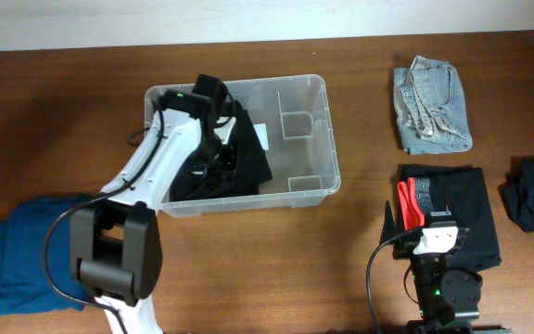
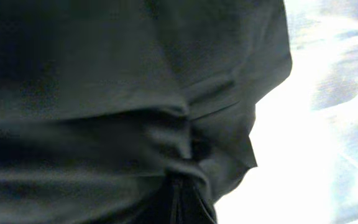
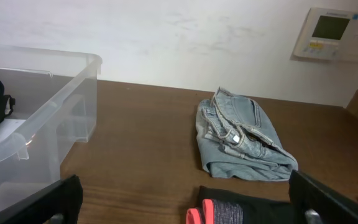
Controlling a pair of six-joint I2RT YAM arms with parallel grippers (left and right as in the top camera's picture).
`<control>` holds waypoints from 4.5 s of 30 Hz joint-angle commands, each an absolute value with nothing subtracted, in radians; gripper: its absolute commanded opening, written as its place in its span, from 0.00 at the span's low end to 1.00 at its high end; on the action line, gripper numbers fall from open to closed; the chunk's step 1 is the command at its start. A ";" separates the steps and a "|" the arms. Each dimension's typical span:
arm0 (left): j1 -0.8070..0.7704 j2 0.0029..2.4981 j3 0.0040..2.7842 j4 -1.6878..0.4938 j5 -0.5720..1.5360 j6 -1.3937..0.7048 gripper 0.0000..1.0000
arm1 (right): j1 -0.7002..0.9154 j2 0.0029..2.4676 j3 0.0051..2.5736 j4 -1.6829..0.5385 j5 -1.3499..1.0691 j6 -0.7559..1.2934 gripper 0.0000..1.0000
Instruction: Pack container
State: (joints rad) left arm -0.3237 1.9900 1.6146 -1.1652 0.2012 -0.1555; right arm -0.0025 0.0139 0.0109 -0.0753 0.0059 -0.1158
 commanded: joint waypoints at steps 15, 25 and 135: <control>-0.364 1.967 1.723 -1.132 0.197 -0.118 0.01 | -0.009 0.004 0.006 -0.081 0.011 -0.120 0.98; -0.302 1.950 1.932 -1.271 -0.229 -0.350 0.01 | -0.009 0.004 0.006 -0.081 0.011 -0.120 0.98; -0.313 1.970 1.472 -1.230 0.263 -0.213 0.01 | -0.009 0.004 0.006 -0.081 0.011 -0.120 0.98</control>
State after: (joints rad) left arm -0.3065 1.9820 1.4803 -1.2331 0.2260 -0.2340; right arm -0.0025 0.0139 0.0109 -0.0753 0.0055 -0.1162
